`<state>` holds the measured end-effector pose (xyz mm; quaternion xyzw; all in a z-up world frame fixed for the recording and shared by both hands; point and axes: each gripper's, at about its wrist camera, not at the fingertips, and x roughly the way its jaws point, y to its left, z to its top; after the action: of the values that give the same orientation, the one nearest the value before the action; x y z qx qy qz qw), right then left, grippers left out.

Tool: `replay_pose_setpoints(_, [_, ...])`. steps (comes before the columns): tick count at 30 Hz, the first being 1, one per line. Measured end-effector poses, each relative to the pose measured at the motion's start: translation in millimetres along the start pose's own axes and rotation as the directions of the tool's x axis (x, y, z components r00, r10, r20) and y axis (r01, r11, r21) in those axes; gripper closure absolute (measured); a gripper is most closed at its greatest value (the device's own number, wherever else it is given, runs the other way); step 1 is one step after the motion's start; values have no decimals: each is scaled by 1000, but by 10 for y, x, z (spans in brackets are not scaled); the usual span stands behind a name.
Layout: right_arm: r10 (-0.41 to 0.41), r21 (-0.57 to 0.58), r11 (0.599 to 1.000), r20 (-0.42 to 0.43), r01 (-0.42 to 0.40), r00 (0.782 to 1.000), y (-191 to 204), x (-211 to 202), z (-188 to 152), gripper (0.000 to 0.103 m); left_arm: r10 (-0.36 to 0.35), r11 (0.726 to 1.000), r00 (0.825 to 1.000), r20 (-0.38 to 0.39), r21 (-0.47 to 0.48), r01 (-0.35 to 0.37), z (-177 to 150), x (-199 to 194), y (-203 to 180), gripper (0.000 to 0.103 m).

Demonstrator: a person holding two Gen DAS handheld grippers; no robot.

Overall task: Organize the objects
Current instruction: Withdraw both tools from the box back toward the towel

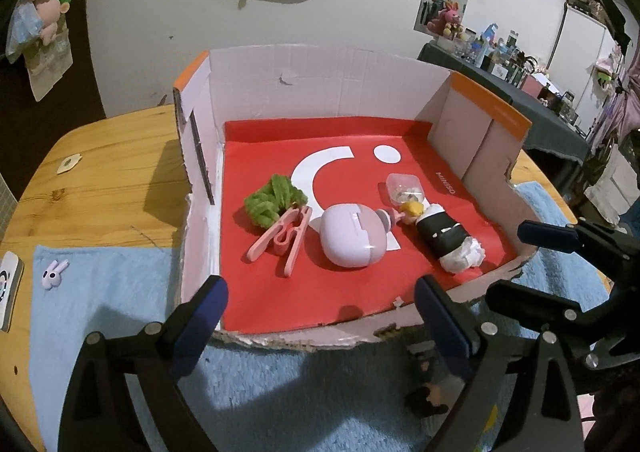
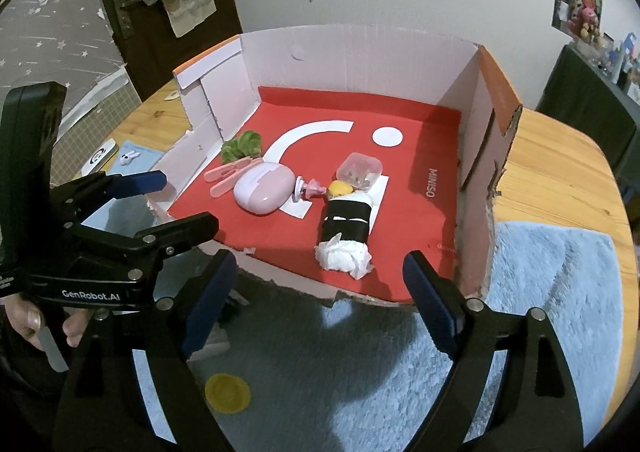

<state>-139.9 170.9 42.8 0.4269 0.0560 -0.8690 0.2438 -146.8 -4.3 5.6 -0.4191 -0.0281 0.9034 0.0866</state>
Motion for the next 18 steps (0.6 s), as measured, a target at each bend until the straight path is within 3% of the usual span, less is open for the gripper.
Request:
replay_pose_setpoints(8, [-8, -14, 1000, 21, 8, 1000, 58, -91, -65, 11, 10, 1000, 1000, 17, 13, -11, -87, -113, -26, 3])
replay_pose_setpoints(18, [-20, -22, 1000, 37, 20, 999, 120, -216, -167, 10, 12, 1000, 1000, 28, 10, -12, -144, -201, -55, 2])
